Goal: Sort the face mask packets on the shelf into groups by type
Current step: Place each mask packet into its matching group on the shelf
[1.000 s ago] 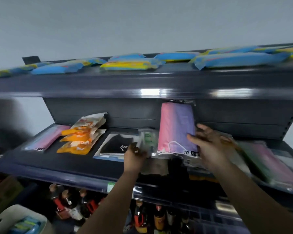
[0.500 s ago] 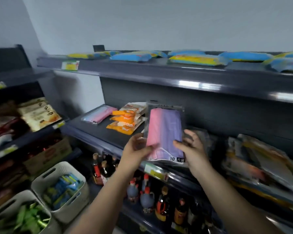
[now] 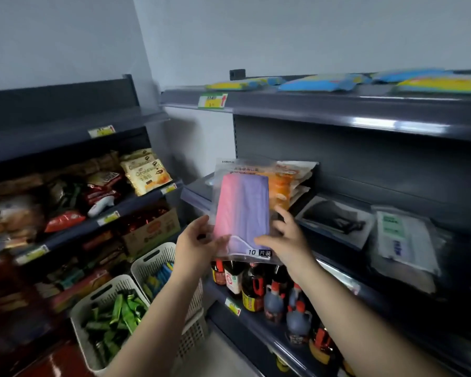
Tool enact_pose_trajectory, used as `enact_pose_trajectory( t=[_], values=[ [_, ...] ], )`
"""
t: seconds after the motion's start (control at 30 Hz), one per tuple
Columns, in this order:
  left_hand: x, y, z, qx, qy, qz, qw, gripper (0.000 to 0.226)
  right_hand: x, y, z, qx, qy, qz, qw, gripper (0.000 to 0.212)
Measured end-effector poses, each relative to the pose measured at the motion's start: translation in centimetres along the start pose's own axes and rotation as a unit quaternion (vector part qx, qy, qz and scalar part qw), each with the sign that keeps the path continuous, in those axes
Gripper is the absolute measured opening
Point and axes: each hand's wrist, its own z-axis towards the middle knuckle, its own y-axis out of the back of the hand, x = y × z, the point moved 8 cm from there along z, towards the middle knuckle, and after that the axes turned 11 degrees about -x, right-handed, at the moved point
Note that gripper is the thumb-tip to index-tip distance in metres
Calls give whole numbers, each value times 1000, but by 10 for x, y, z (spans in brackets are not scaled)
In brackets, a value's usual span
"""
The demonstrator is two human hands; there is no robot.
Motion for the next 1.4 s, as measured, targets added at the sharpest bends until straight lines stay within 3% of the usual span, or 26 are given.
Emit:
enact_pose_trajectory(
  t=[0.4, 0.63, 0.87, 1.1, 1.4],
  values=[
    [43, 60, 112, 137, -7, 27, 990, 81, -10, -121, 34, -52, -4, -83, 995, 92],
    [65, 73, 170, 150, -25, 66, 986, 76, -15, -173, 50, -26, -19, -155, 987, 110],
    [78, 46, 225, 170, -80, 149, 971, 65, -24, -180, 104, -71, -17, -206, 976, 114],
    [80, 1, 281, 170, -96, 186, 963, 66, -32, -177, 177, -96, -4, -209, 973, 112],
    [94, -53, 339, 181, -114, 216, 953, 68, -34, -170, 242, -128, 5, -263, 956, 94]
  ],
)
